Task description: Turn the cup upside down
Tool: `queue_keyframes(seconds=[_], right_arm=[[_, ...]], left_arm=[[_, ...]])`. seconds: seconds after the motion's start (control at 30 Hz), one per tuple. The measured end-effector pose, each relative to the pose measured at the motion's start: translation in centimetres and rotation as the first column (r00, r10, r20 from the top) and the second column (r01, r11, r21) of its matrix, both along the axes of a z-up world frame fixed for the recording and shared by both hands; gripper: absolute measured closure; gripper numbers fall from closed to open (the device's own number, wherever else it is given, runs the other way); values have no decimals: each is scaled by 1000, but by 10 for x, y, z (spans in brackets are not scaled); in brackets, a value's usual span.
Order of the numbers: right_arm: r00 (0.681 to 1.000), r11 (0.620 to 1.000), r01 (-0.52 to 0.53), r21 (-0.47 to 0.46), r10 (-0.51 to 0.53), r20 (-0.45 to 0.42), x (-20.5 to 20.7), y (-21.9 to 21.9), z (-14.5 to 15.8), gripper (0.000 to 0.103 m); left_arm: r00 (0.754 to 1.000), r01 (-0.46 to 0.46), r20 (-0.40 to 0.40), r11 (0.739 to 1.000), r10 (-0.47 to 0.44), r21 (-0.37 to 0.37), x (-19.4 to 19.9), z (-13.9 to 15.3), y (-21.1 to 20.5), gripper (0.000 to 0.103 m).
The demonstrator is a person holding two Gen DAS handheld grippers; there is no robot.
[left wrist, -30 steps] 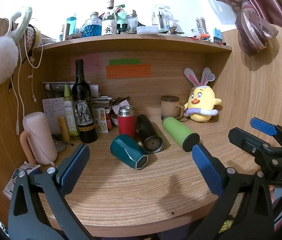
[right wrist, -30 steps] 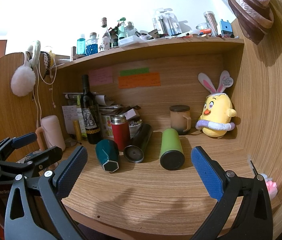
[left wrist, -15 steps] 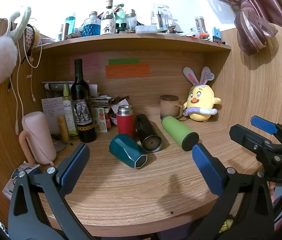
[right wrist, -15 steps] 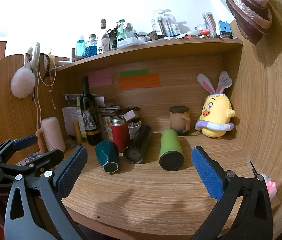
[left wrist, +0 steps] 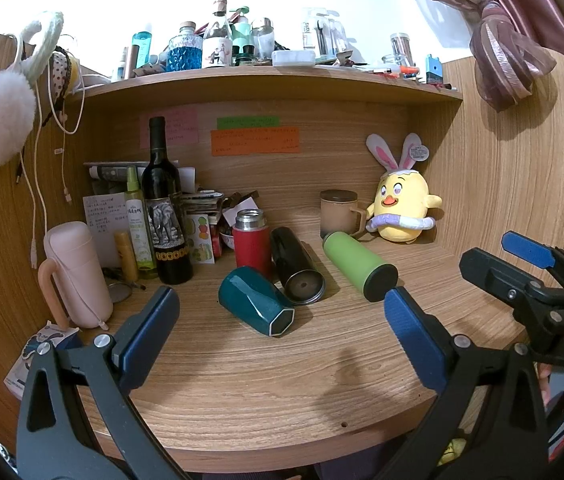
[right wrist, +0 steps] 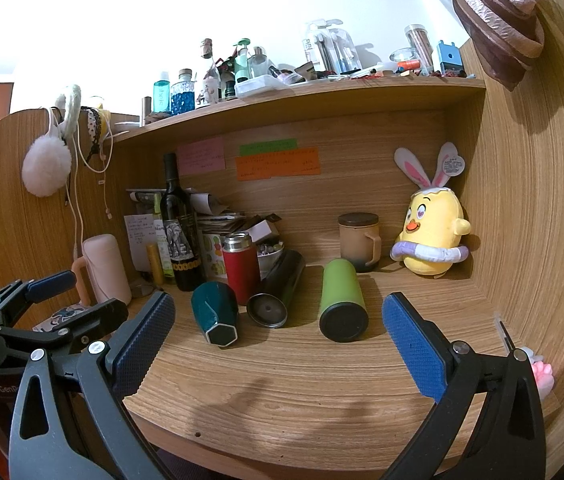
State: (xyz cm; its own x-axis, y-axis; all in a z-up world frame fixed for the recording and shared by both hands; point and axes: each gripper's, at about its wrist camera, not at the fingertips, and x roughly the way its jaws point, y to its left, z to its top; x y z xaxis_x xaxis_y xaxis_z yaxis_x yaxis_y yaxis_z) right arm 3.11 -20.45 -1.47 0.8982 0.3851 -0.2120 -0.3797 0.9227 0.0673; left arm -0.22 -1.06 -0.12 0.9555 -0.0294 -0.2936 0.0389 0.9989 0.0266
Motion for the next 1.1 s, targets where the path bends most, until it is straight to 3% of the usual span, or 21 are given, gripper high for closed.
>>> queue_keyframes(seconds=[0.63,0.83,1.1], right_arm=[[1000,1000,5,0,-5,-3,2,-1,-4,0],[998,1000,13,4,-12,-54,20,-6,-21,0],[991,1000,5,7,-3,-137,58,-10,-48,0]], left_arm=[[999,8,-32,1000,-8,-13,9,-6,2,0],[989,0,-150,998,-9,-59,55,-16,15,0],[924,-70,-382,990,19,-122,154,-51,35,0]])
